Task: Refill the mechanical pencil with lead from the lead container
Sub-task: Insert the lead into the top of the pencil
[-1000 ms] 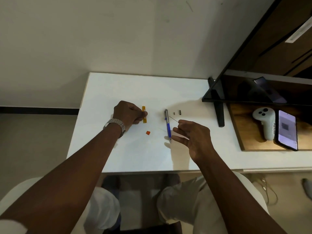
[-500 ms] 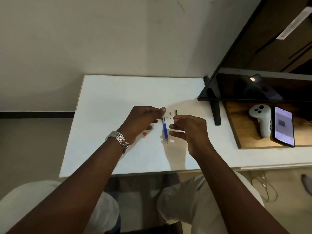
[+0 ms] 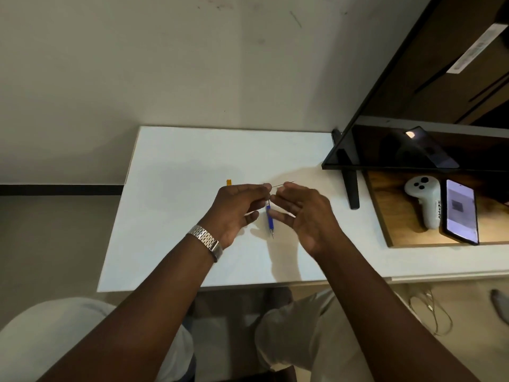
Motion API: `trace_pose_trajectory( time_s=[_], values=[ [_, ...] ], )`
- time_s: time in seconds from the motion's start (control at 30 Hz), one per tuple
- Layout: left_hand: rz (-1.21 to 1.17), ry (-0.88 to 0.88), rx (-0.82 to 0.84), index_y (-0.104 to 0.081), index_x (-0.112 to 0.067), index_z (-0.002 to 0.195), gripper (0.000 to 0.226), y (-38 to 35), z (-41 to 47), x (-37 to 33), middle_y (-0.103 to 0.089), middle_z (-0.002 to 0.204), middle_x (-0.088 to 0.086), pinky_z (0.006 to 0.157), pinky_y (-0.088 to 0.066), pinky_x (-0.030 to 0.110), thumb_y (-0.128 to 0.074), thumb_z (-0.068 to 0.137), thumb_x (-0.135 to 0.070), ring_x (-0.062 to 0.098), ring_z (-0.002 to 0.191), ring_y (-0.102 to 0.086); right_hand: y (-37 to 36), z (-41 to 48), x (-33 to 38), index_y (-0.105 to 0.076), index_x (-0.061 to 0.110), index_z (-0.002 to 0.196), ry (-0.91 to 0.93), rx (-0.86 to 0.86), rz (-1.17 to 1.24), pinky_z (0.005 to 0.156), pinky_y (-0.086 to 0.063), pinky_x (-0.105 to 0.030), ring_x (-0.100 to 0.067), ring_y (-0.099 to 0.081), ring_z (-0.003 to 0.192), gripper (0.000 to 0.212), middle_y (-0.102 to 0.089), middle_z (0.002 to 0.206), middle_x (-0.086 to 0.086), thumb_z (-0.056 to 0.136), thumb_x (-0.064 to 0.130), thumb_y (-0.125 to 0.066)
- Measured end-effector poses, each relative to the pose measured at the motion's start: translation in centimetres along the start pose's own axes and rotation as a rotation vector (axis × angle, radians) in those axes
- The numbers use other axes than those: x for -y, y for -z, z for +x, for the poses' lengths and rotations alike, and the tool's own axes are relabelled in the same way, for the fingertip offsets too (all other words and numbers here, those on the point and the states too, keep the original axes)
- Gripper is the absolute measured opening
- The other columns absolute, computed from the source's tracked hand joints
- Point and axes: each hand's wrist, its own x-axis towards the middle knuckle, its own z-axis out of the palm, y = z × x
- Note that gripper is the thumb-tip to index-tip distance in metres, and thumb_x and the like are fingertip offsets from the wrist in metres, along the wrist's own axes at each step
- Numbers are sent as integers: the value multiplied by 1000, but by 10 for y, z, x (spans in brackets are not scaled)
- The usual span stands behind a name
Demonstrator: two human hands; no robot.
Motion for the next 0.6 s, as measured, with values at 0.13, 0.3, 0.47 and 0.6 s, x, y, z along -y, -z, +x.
trace_pose_trajectory(
  time_s=[0.13, 0.3, 0.47, 0.6],
  values=[
    [-133, 51, -45, -83, -10, 92, 13, -5, -1, 8, -76, 79, 0, 64, -53, 21, -84, 88, -23, 6, 64, -66, -1, 3, -7, -79, 3, 96, 1, 33, -44, 69, -65, -37, -23, -81, 84, 8, -81, 92, -13, 91, 3, -73],
    [-176, 40, -70, -82, -12, 89, 7, -13, -2, 12, -76, 76, 1, 61, -53, 20, -80, 91, -19, 9, 67, -65, -4, 12, -7, -79, 2, 100, -2, 13, -126, 77, -66, -37, -24, -77, 89, 11, -80, 105, -19, 93, 4, -71],
    [126, -143, -224, -81, -18, 84, 16, -12, 5, 20, -77, 80, -1, 67, -56, 25, -80, 92, -32, 12, 72, -69, 0, 22, 3, -77, 2, 92, 32, -84, -158, 68, -66, -36, -24, -72, 75, 10, -75, 81, -12, 92, 0, -67],
    [592, -340, -354, -84, -8, 89, 18, -6, 25, 27, -82, 89, 8, 92, -56, 33, -81, 90, -26, 24, 91, -75, 10, 32, 6, -77, 2, 94, 49, -132, -173, 64, -64, -34, -21, -72, 69, 11, -73, 75, -9, 92, 0, -67]
  ],
)
